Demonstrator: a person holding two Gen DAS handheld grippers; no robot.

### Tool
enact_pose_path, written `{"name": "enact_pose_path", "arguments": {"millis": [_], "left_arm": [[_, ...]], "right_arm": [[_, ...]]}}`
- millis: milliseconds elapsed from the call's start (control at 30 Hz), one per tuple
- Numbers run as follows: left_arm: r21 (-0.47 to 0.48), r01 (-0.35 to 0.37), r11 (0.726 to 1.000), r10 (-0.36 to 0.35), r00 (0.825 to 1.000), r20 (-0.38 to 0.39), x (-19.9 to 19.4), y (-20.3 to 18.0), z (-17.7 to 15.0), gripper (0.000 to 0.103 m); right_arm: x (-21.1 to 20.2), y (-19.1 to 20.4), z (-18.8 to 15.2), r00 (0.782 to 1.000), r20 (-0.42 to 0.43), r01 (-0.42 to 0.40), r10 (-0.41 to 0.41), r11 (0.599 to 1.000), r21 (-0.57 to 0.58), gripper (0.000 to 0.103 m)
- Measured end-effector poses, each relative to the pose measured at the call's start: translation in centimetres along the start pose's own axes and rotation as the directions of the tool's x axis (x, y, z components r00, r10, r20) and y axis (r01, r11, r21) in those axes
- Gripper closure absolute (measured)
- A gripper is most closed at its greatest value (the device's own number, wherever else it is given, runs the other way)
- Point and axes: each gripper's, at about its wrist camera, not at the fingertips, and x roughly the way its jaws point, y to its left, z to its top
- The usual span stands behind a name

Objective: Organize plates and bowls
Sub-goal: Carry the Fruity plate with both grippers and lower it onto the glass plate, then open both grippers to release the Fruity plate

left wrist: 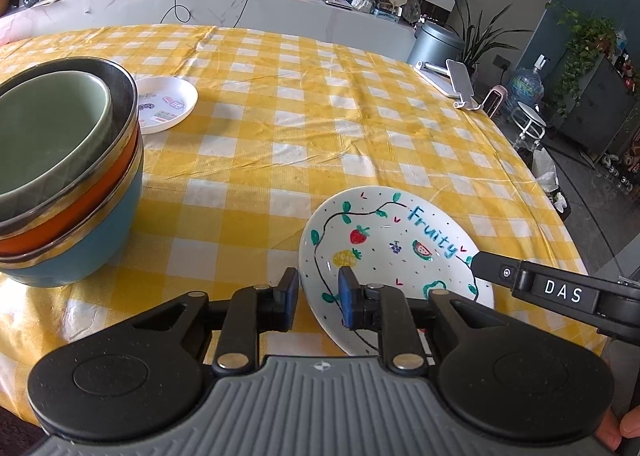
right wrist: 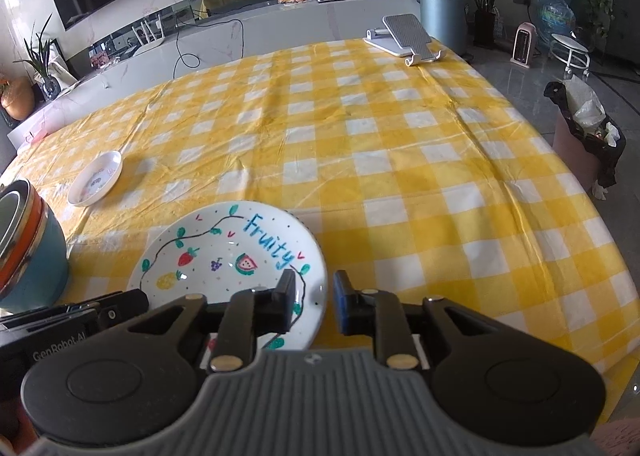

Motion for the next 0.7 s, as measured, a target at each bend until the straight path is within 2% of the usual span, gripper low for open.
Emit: {"name": "enact_pose_path", "arguments": {"millis": [67,133,200,367,500,600,700], "left_arm": [[0.002,-0.007,1.0,0.007,1.0,-0.001,-0.3,0.0,0.3,0.068],[0.008,-0.001,1.0,0.001,1.0,0.003,-0.8,0.1,0.8,0.064],[0.018,0.024,1.0,-0.024,1.0,0.012,-1.8,0.2,1.5,0.054],[0.035,0.078,0.996,-0.078,0.997,0.006,-4.4,1.2,4.3,0.053],[0.025,0.11,0.994,-0.112,0.992,0.061,-7.4,3.3,7.0,0.052],[-0.013,0.084,0.996,-0.082,0.988,0.134,-9.6,5.9,8.7,0.048],[-0.109,0.047,0.993,-0.026,0.982,0.185,-10.7,9.7,10.2,0.048]], "right_arm": [[-0.3,0.1,0.1,1.0,0.015,-0.006,0.006,1.0,0.003,0.069],[-0.5,0.2,0.2,1.0,0.024,-0.01,0.01,1.0,0.001,0.059],[-0.7,0.3,0.4,0.999,0.034,-0.018,0.018,1.0,-0.003,0.055],[-0.7,1.0,1.3,0.999,0.026,-0.032,0.032,0.999,0.004,0.051],[-0.6,2.3,2.6,0.997,0.017,-0.076,0.075,0.997,0.004,0.047],[0.1,3.6,3.6,0.995,-0.005,-0.097,0.097,0.995,0.011,0.046],[1.1,4.9,4.3,0.989,-0.032,-0.143,0.144,0.989,0.039,0.046]]}}
